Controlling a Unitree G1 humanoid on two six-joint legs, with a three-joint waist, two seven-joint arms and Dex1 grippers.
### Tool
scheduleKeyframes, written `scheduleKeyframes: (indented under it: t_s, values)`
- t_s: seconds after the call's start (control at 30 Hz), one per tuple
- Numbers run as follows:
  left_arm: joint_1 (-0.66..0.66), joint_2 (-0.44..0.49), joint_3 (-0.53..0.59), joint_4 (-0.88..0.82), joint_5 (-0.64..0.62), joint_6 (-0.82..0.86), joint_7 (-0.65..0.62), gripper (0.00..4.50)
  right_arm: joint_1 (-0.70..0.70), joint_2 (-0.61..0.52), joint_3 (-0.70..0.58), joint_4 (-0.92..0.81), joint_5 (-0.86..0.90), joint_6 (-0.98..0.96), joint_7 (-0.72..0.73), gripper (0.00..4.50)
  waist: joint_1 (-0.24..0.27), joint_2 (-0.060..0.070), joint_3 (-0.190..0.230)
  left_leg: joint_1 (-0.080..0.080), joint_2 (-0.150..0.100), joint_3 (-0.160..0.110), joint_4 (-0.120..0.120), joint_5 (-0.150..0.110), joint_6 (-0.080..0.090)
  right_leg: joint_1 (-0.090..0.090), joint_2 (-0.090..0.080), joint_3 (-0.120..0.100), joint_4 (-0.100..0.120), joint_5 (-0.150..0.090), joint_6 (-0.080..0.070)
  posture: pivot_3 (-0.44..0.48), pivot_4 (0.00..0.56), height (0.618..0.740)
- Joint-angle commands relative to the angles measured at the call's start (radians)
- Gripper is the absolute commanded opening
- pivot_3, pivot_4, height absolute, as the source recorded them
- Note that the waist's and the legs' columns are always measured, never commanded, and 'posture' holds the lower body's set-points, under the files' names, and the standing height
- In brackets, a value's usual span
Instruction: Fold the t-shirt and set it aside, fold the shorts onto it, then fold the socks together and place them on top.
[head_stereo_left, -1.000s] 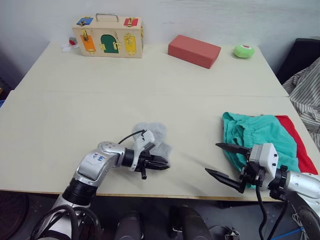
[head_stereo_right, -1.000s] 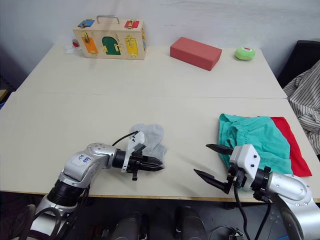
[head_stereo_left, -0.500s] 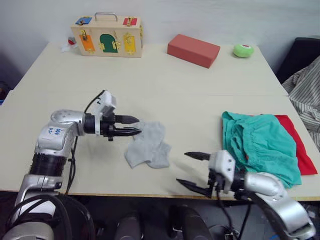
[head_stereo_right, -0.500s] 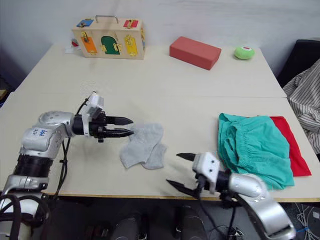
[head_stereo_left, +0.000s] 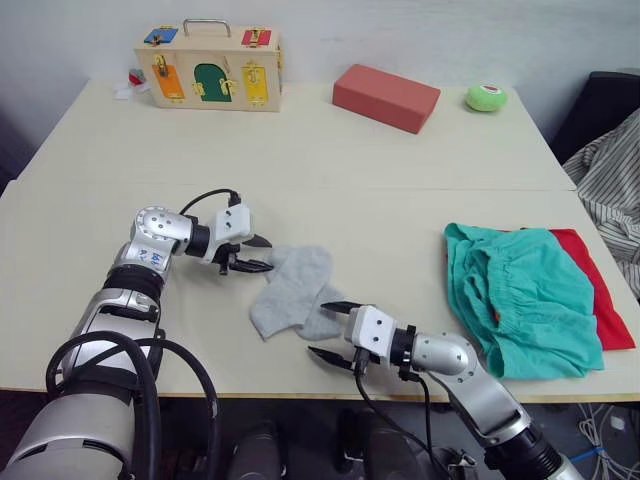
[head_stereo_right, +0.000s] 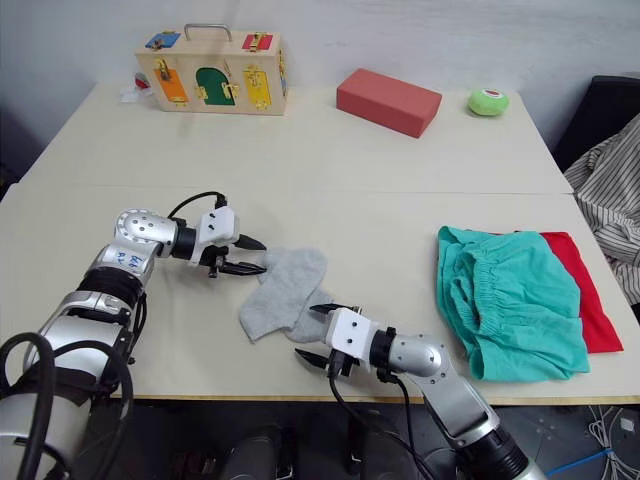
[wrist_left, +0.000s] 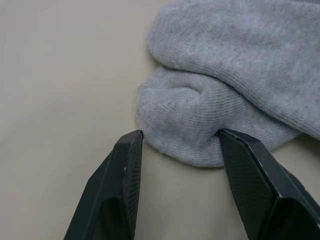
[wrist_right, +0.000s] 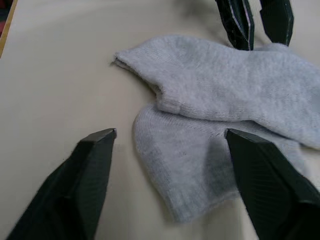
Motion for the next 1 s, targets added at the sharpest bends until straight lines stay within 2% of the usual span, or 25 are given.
scheduleKeyframes:
  t_s: [0.03,0.1,0.23,0.27,0.43,0.57,0.77,0.97,1.0]
  values:
    - [-0.019,-0.016,0.006,0.039,0.023,0.016,-0.004,2.13,-0.011,0.006,-0.005,-0.004,0.001,-0.007,0.005,2.08,-0.001,0.0,0.0,0.001,0.0,0.0,0.0,0.0,0.0,0.0,0.0,0.001,0.001,0.0,0.0,0.0,0.15,0.74]
    - [-0.016,-0.022,0.003,0.044,0.033,0.026,-0.026,1.65,-0.009,0.001,-0.006,0.001,-0.002,-0.013,0.009,1.37,-0.001,0.0,0.0,0.002,0.0,0.0,0.0,0.0,0.0,0.0,0.0,0.001,0.003,0.0,0.0,0.0,0.15,0.74]
    - [0.021,-0.003,0.008,0.006,0.017,0.076,-0.149,0.32,-0.023,-0.027,-0.032,0.014,0.013,-0.019,0.044,0.0,-0.002,0.0,0.0,0.004,0.0,0.0,0.0,0.001,0.0,0.001,0.0,0.003,0.005,0.0,0.0,0.0,0.15,0.74]
    - [0.033,0.005,0.012,-0.01,0.011,0.087,-0.174,0.03,-0.032,-0.037,-0.038,0.023,0.016,-0.023,0.056,0.0,-0.003,0.0,0.0,0.004,0.0,0.0,0.0,0.001,0.0,0.001,0.0,0.003,0.005,0.0,0.0,0.0,0.15,0.74]
    - [0.161,0.072,0.044,-0.192,-0.031,0.154,-0.231,0.03,-0.082,-0.08,-0.081,0.075,0.049,-0.04,0.114,0.0,-0.026,0.0,0.0,0.004,0.001,0.0,0.0,0.001,-0.001,0.001,-0.001,0.004,0.005,0.0,-0.001,0.0,0.15,0.74]
    - [0.322,0.125,0.092,-0.466,-0.101,0.297,-0.213,0.03,-0.123,-0.095,-0.098,0.13,0.058,-0.071,0.155,0.0,-0.034,0.0,0.0,0.005,0.002,0.0,0.0,0.002,-0.002,0.001,-0.001,0.005,0.006,-0.001,-0.001,0.0,0.15,0.74]
    - [0.642,0.193,0.191,-0.994,-0.267,0.596,-0.138,0.03,-0.202,-0.096,-0.109,0.241,0.092,-0.107,0.247,0.0,-0.033,0.0,0.0,0.006,0.002,0.001,-0.001,0.002,-0.003,0.0,-0.001,0.007,0.007,-0.001,-0.002,0.0,0.15,0.74]
    - [0.821,0.191,0.258,-1.236,-0.337,0.748,0.007,0.03,-0.263,-0.085,-0.117,0.34,0.119,-0.155,0.33,0.0,-0.023,0.001,0.0,0.006,0.002,0.0,-0.001,0.002,-0.003,0.0,-0.002,0.009,0.007,-0.001,-0.002,0.0,0.15,0.74]
    - [0.832,0.19,0.268,-1.248,-0.352,0.779,0.025,0.01,-0.262,-0.085,-0.122,0.337,0.134,-0.136,0.343,0.19,-0.023,0.001,0.0,0.006,0.002,0.0,-0.001,0.002,-0.003,0.0,-0.002,0.008,0.007,-0.001,-0.002,0.0,0.15,0.74]
